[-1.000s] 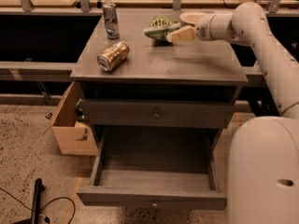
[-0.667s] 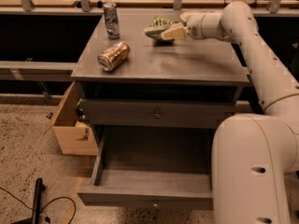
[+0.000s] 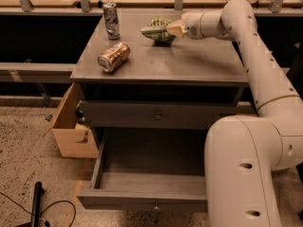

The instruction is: Place green jalapeno chip bag into middle drawer

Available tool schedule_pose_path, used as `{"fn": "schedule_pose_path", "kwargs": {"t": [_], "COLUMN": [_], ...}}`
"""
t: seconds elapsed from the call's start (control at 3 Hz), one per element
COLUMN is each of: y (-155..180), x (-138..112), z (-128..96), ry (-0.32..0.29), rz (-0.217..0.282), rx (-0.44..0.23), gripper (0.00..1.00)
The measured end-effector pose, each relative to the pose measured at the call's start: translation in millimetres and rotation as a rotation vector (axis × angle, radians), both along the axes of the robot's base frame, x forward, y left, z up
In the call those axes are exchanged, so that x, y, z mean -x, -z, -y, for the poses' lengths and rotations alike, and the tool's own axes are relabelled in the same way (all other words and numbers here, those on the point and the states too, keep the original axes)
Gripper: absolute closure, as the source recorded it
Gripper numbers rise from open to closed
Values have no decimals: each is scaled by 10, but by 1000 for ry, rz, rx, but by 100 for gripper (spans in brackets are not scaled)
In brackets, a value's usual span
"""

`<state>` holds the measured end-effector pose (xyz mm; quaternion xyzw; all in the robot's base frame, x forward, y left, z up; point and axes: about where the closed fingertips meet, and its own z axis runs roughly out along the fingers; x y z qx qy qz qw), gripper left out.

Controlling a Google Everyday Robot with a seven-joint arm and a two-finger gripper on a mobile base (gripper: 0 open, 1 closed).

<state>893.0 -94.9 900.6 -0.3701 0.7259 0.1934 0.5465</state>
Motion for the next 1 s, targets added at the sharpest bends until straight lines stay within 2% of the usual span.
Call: {"fn": "schedule_pose_path", "kwargs": {"t": [0.33, 0.67, 1.0], "y": [-2, -41, 136], "x": [272, 668, 1236], "z": [88, 202, 215], "ry": [-66, -142, -260], "rz": [-38, -78, -159], "rx": [-9, -49, -71], "gripper": [92, 100, 100]}}
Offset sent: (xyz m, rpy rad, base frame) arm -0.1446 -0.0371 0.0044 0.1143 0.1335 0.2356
